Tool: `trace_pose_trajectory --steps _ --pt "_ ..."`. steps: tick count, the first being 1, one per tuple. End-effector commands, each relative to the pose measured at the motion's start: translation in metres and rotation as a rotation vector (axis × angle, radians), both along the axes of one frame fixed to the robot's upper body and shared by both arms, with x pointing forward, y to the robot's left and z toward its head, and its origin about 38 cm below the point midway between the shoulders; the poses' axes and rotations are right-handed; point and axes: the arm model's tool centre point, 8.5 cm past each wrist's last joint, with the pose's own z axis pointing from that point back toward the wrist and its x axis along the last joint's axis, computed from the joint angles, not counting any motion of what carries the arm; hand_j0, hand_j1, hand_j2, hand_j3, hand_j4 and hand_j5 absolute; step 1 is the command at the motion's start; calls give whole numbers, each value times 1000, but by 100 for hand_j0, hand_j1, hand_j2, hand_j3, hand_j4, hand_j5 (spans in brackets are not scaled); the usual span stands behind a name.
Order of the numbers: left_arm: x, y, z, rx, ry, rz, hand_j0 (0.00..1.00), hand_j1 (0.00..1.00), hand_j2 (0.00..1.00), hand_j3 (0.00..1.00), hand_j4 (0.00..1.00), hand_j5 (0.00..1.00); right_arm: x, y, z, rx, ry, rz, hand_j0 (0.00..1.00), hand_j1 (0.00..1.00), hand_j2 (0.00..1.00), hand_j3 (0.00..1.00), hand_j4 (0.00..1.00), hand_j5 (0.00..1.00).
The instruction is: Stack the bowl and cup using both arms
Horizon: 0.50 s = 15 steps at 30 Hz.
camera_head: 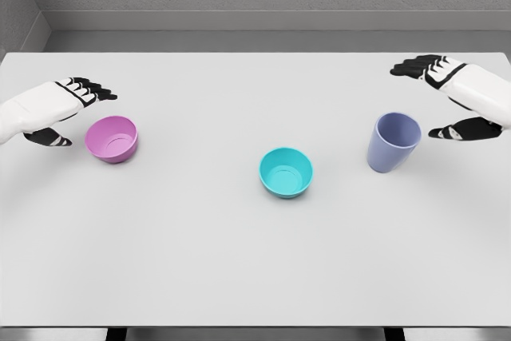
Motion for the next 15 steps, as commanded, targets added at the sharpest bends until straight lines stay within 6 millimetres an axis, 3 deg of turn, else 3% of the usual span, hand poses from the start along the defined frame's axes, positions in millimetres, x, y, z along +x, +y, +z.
trace_pose_trajectory --steps 1,10,15 --pt "0 0 1 -6 -1 2 100 100 100 100 100 100 0 1 2 6 -2 2 100 100 100 100 100 100" --pt "-2 -3 -13 67 92 -9 100 100 100 100 100 100 1 -15 27 -31 -54 -28 100 100 100 100 100 100" --pt "3 -3 -4 76 72 -7 100 100 100 100 100 100 1 -18 43 -28 -99 -34 100 100 100 100 100 100"
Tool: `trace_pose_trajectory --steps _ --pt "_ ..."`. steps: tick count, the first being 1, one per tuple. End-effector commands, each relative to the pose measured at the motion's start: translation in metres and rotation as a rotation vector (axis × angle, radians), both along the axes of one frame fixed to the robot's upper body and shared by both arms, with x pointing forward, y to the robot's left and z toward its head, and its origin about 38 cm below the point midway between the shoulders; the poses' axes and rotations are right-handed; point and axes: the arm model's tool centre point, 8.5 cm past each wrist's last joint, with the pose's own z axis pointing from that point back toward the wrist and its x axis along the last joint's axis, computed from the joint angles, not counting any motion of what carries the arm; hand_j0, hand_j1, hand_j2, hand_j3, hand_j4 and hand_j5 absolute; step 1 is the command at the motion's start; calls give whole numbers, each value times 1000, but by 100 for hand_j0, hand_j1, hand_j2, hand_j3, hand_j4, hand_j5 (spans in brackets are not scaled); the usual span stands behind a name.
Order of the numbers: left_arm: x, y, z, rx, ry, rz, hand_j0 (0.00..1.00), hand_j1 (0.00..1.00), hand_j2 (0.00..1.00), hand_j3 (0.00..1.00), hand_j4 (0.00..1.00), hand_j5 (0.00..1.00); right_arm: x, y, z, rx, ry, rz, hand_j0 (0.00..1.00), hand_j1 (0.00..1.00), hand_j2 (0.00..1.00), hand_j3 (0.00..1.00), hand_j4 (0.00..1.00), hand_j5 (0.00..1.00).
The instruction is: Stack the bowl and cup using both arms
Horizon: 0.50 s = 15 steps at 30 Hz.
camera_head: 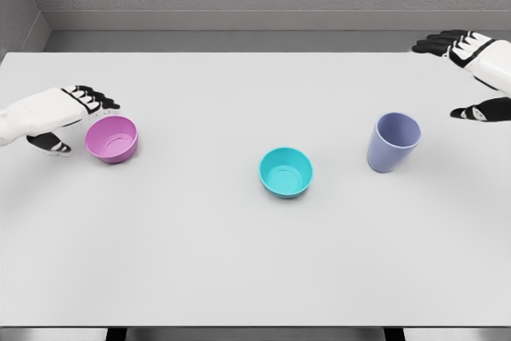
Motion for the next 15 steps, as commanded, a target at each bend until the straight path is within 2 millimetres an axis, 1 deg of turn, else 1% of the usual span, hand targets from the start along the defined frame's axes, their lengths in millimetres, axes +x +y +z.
trace_pose_trajectory --steps 1,2,4,6,8,9,10,11,13,15 --pt "1 1 1 4 3 5 100 100 100 100 100 100 1 -3 9 2 -19 -7 100 100 100 100 100 100" --pt "2 1 2 4 0 5 100 100 100 100 100 100 1 -5 9 1 -16 -13 100 100 100 100 100 100" --pt "3 1 3 19 -6 3 100 100 100 100 100 100 0 -1 10 0 -19 -2 100 100 100 100 100 100" --pt "5 1 8 24 -15 3 100 100 100 100 100 100 0 -2 10 0 -18 -3 100 100 100 100 100 100" --pt "8 1 11 73 8 2 100 100 100 100 100 100 0 -2 10 0 -19 -2 100 100 100 100 100 100" --pt "11 -6 10 77 23 -9 100 100 100 100 100 100 0 -2 10 0 -19 0 100 100 100 100 100 100" --pt "12 -8 10 70 22 -12 100 100 100 100 100 100 0 -3 11 -3 -20 -3 100 100 100 100 100 100" --pt "12 -8 10 66 23 -10 100 100 100 100 100 100 0 -4 13 -5 -24 -6 100 100 100 100 100 100" --pt "12 -8 9 65 25 -11 100 100 100 100 100 100 -1 -10 23 0 -54 -22 100 100 100 100 100 100" --pt "11 -11 6 70 34 -21 100 100 100 100 100 100 -1 -9 22 3 -54 -22 100 100 100 100 100 100"
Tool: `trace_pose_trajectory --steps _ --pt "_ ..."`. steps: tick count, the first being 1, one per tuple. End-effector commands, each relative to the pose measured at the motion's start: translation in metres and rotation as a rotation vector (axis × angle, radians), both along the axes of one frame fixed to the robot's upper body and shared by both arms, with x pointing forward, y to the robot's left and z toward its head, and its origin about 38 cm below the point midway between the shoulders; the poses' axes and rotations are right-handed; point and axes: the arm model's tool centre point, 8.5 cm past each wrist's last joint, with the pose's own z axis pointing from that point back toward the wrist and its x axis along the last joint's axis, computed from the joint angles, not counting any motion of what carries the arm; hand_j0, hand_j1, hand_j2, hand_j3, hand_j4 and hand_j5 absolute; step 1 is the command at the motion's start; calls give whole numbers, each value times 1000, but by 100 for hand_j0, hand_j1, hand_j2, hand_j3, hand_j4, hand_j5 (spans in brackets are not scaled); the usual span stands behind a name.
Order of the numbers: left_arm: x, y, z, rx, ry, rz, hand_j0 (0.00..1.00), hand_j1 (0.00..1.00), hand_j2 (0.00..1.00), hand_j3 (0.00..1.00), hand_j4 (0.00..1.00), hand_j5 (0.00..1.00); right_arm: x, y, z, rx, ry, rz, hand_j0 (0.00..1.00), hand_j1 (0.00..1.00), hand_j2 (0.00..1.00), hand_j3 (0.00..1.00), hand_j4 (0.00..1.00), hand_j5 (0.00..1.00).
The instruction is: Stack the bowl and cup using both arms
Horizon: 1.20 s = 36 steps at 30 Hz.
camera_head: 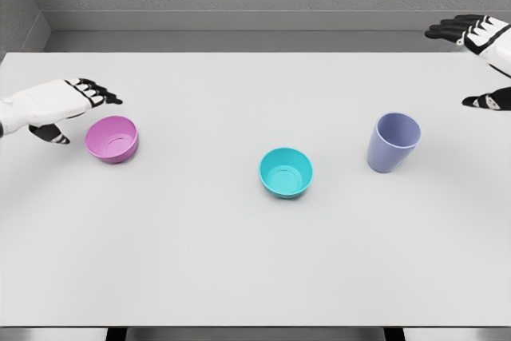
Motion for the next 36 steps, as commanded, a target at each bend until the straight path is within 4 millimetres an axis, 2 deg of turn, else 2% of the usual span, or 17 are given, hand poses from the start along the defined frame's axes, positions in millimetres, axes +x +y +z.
trace_pose_trajectory --steps 1,9,23,35,36 --pt "0 -5 -4 -4 12 -8 100 100 100 100 100 100 1 -3 5 9 -13 -8 100 100 100 100 100 100" --pt "0 -21 -13 -9 26 -40 100 100 100 100 100 100 2 -4 5 13 -14 -14 100 100 100 100 100 100" --pt "-2 -25 -23 26 76 -51 100 100 100 100 100 100 -1 -3 1 6 -1 -10 100 100 100 100 100 100" --pt "-1 -29 -22 6 72 -54 100 100 100 100 100 100 1 -4 4 9 -11 -12 100 100 100 100 100 100" --pt "-1 -29 -22 6 72 -54 98 98 98 98 98 98 1 -4 5 7 -11 -12 100 100 100 100 100 100"
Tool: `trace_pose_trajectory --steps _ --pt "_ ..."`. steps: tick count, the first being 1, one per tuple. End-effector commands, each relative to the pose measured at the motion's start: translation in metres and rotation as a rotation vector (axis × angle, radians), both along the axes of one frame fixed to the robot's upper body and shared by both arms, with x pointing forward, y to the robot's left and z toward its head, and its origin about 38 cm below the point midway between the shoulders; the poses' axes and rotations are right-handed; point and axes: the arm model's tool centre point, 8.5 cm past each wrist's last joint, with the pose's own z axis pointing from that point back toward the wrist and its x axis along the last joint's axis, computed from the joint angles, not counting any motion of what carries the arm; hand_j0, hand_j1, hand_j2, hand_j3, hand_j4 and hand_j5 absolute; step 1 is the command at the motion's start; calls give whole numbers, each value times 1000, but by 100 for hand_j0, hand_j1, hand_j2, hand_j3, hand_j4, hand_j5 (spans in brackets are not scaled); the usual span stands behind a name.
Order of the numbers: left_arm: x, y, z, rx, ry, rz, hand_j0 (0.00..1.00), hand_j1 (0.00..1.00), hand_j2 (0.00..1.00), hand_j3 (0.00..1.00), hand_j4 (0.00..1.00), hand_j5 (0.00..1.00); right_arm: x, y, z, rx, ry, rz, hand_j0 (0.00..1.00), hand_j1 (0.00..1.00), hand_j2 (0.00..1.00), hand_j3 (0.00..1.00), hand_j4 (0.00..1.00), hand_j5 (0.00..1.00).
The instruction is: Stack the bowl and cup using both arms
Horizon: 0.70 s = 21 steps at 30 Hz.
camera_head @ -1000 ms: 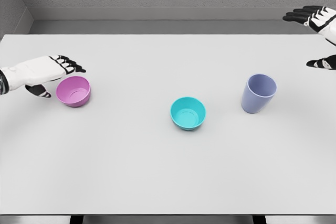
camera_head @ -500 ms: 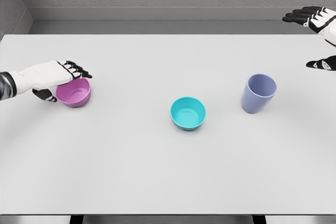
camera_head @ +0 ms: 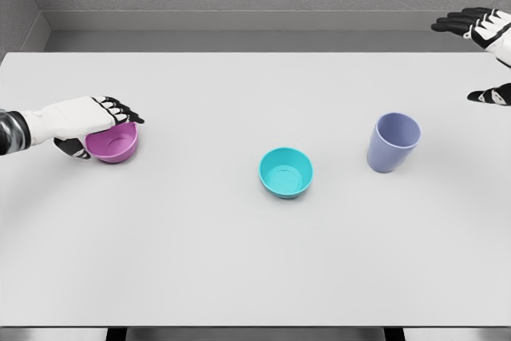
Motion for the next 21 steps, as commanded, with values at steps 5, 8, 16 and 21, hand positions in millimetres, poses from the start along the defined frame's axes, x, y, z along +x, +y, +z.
trace_pose_trajectory --steps 5,8,16,21 --pt "0 1 1 -7 -3 4 53 53 53 53 53 53 0 -1 1 4 1 -3 100 100 100 100 100 100" --pt "0 1 1 -7 -3 3 49 49 49 49 49 49 0 -1 0 3 4 -4 100 100 100 100 100 100" --pt "0 -1 1 -30 -3 4 34 34 34 34 34 34 0 -2 -1 6 5 -5 100 100 100 100 100 100" --pt "1 -12 2 -95 2 -8 36 36 36 36 36 36 0 -2 -1 6 5 -5 100 100 100 100 100 100"
